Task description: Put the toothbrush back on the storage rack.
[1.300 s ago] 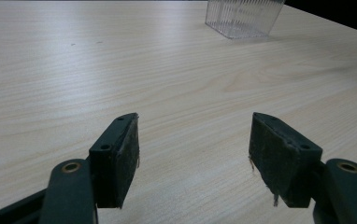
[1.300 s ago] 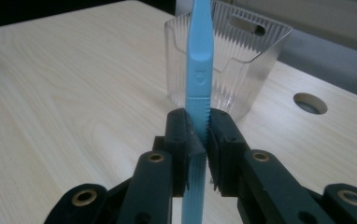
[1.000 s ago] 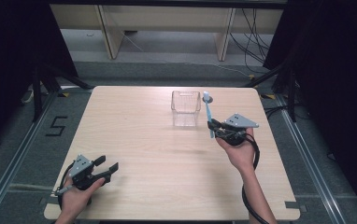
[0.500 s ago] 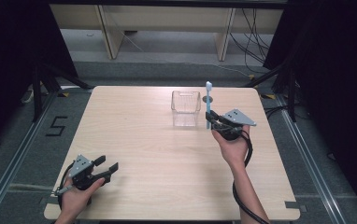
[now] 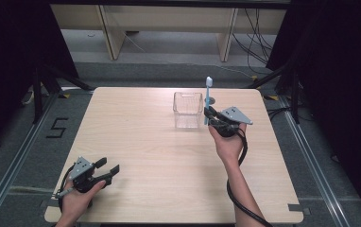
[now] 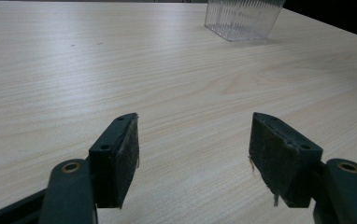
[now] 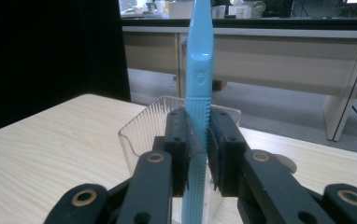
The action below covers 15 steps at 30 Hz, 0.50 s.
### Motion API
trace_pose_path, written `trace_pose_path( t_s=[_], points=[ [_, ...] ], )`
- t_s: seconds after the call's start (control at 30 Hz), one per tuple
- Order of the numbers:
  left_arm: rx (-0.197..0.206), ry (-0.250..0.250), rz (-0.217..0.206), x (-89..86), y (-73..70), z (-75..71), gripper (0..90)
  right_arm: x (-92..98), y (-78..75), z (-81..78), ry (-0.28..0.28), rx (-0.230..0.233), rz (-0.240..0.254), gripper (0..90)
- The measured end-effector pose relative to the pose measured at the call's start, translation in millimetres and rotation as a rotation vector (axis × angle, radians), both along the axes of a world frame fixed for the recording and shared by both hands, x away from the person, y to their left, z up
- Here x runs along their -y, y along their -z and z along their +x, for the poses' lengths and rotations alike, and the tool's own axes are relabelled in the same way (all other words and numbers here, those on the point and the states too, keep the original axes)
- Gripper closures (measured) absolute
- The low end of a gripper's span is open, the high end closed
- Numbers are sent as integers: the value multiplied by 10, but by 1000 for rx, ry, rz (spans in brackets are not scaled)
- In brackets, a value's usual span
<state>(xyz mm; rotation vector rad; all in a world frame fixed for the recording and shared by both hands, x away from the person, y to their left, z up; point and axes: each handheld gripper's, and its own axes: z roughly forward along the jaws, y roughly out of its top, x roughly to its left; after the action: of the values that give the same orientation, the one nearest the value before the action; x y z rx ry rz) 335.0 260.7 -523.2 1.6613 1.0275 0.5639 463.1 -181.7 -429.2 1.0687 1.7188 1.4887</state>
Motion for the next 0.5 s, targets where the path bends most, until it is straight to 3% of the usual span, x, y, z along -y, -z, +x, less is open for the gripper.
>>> trace_pose_path(
  t_s=[0.07, 0.23, 0.33, 0.37, 0.5],
  points=[
    [0, -1, -1, 2, 0, -1, 329, -29, -8, 2, 9, -15, 11, 791],
    [2, 0, 0, 0, 0, -1, 329, -58, -25, 60, 12, 15, 4, 791],
    [2, -1, -2, 0, 0, -2, 329, -80, -33, 76, 26, 11, 27, 790],
    [2, -1, -2, 0, 0, -2, 329, -73, -38, 92, 26, 23, 7, 790],
    [3, 0, -1, 0, 0, -2, 329, -96, -45, 108, 25, 14, 16, 790]
  ],
)
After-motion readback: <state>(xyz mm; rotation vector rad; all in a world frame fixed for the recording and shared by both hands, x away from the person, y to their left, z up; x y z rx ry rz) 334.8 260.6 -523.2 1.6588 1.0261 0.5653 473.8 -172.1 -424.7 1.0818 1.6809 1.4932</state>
